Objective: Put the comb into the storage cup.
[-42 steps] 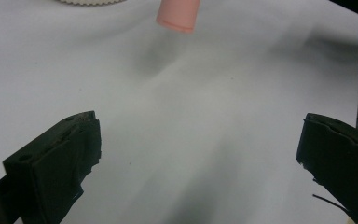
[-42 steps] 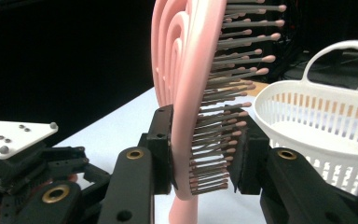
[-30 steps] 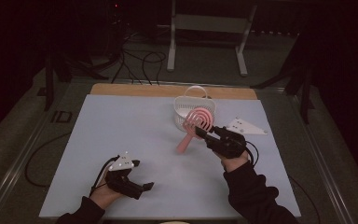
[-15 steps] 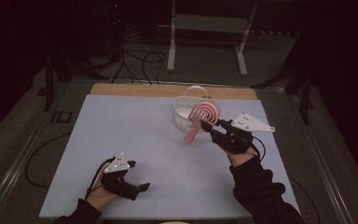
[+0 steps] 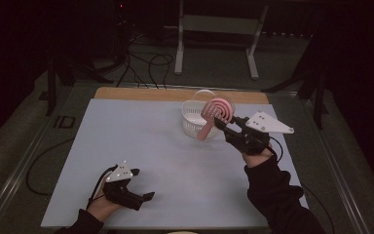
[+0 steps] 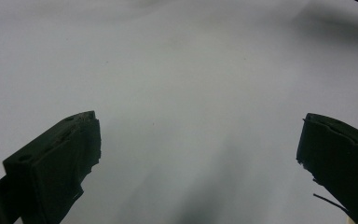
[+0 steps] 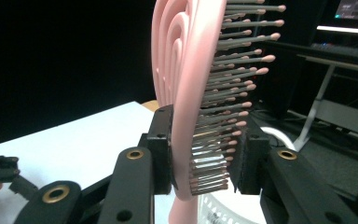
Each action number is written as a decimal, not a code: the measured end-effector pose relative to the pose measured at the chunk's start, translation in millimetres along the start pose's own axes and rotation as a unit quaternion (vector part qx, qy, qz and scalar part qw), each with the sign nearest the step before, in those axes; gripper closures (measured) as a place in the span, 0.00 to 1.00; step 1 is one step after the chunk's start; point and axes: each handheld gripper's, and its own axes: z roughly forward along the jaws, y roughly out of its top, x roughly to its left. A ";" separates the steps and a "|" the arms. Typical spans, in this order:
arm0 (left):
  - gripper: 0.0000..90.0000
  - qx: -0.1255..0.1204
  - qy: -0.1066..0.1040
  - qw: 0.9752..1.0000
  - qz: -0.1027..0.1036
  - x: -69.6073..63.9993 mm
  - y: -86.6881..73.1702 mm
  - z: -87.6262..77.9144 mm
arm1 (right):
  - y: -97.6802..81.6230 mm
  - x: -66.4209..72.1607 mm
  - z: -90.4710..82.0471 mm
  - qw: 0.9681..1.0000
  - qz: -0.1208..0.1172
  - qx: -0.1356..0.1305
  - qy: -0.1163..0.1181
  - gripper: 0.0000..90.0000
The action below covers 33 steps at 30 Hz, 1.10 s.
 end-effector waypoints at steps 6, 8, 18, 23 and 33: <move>0.00 0.001 0.002 1.000 0.004 0.6 -0.8 -3.0 | 9.8 -3.8 0.4 1.000 -0.019 -0.002 -0.011 0.73; 0.00 0.001 0.001 1.000 0.002 0.6 -1.5 -3.2 | 12.9 -5.6 0.5 1.000 -0.025 -0.004 -0.016 0.73; 0.00 -0.004 -0.002 1.000 0.004 0.7 -2.1 -4.4 | 24.6 -17.8 1.0 0.996 -0.063 -0.013 -0.059 0.73; 0.00 -0.011 -0.003 1.000 0.007 0.7 -2.5 -4.8 | 30.2 -31.2 5.7 0.992 -0.082 -0.013 -0.090 0.73; 0.00 -0.016 -0.006 1.000 0.014 1.4 -3.1 -4.7 | 28.7 -47.4 23.9 0.987 -0.097 -0.003 -0.127 0.73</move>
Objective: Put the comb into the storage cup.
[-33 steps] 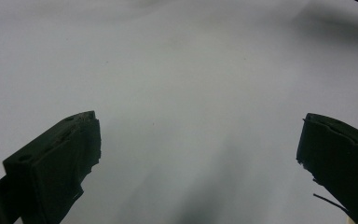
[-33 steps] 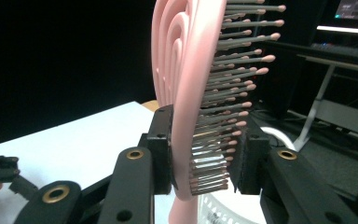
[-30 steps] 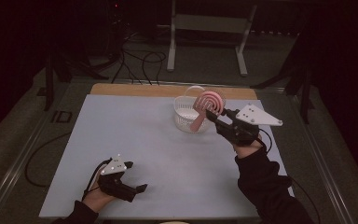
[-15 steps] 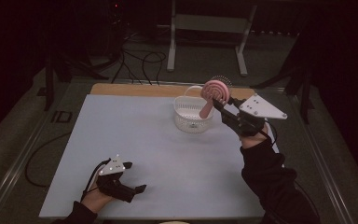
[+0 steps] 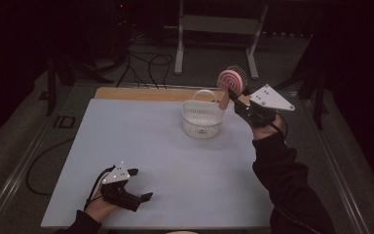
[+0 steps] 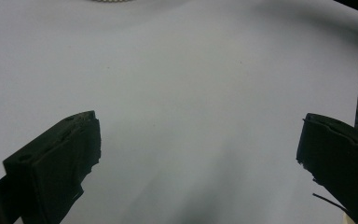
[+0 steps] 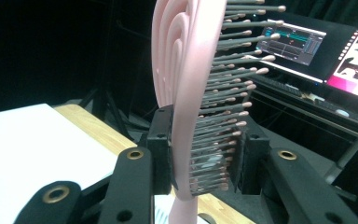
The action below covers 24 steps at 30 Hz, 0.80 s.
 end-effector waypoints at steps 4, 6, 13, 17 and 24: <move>0.00 -0.005 0.000 1.000 -0.001 -0.3 0.3 -0.6 | -3.5 1.0 9.4 1.000 -0.010 0.006 -0.010 0.73; 0.00 -0.006 -0.001 1.000 -0.002 -0.1 0.1 -0.7 | -5.1 2.2 14.2 1.000 -0.018 0.009 -0.014 0.73; 0.00 -0.017 -0.003 1.000 0.004 -0.1 -0.3 -1.3 | -7.8 7.7 28.1 0.999 -0.040 0.016 -0.023 0.73; 0.00 -0.014 -0.002 1.000 0.002 0.3 0.0 -2.2 | -11.7 10.9 37.2 0.998 -0.054 0.023 -0.028 0.73; 0.00 -0.017 0.001 1.000 0.006 0.1 0.2 -3.0 | -21.9 22.8 51.8 0.996 -0.073 0.037 -0.019 0.73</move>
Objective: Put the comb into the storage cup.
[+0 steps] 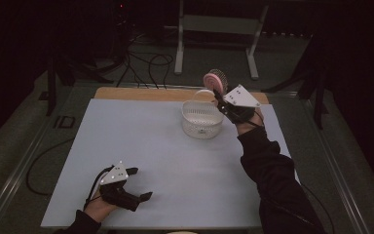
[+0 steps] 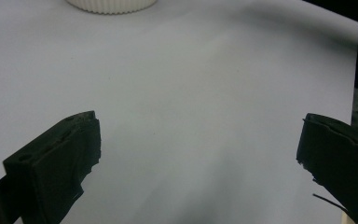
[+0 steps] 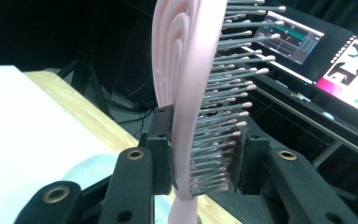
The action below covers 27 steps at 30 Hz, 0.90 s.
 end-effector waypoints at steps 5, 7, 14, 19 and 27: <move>0.00 0.001 -0.002 1.000 0.000 0.2 -0.2 0.5 | -3.7 7.2 6.1 1.000 -0.001 0.008 0.007 0.73; 0.00 0.002 -0.004 1.000 0.002 0.4 -0.5 0.5 | -5.9 10.2 9.1 1.000 0.000 0.011 0.011 0.73; 0.00 0.002 -0.006 1.000 0.001 0.7 -0.9 0.0 | -15.4 21.9 19.0 0.999 -0.008 0.027 0.021 0.73; 0.00 0.000 -0.006 1.000 0.003 0.2 -0.7 0.0 | -22.8 27.8 25.0 0.999 -0.012 0.036 0.025 0.73; 0.00 0.001 -0.009 1.000 0.004 0.0 -0.6 0.1 | -34.5 36.4 32.0 0.998 -0.012 0.048 0.033 0.73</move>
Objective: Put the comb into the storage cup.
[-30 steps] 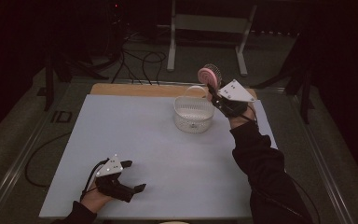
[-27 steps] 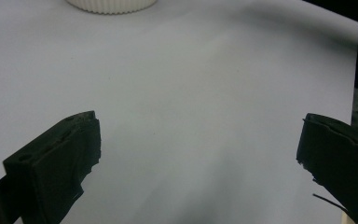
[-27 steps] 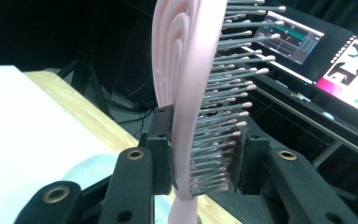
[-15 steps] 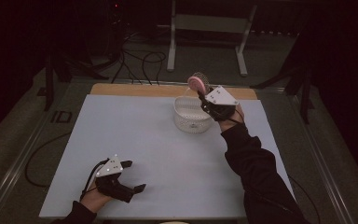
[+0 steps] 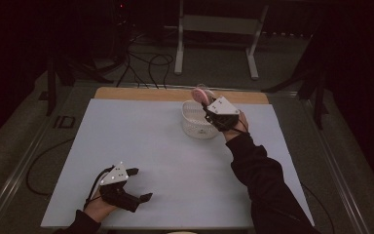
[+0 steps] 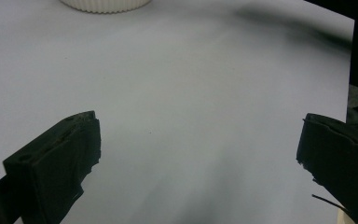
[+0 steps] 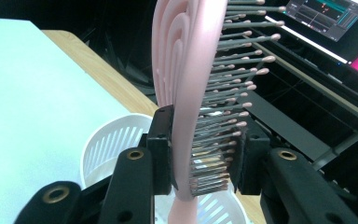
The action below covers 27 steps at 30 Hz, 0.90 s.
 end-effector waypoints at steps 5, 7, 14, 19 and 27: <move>0.00 0.001 0.001 1.000 0.000 0.1 -0.3 0.0 | -5.0 4.3 6.3 1.000 -0.009 0.008 -0.002 0.73; 0.00 0.002 0.001 1.000 -0.001 0.3 -0.7 0.4 | -6.7 5.5 8.9 1.000 -0.012 0.013 -0.002 0.73; 0.00 0.001 0.000 1.000 0.001 0.1 -0.6 0.1 | -9.7 8.9 15.0 1.000 -0.024 0.020 -0.002 0.73; 0.00 0.002 -0.003 1.000 0.003 -0.2 -0.5 0.4 | -10.2 14.3 17.6 0.999 -0.029 0.024 0.004 0.73; 0.00 0.001 -0.002 1.000 0.002 0.3 -0.6 -0.3 | -17.4 25.2 23.0 0.999 -0.038 0.034 0.006 0.73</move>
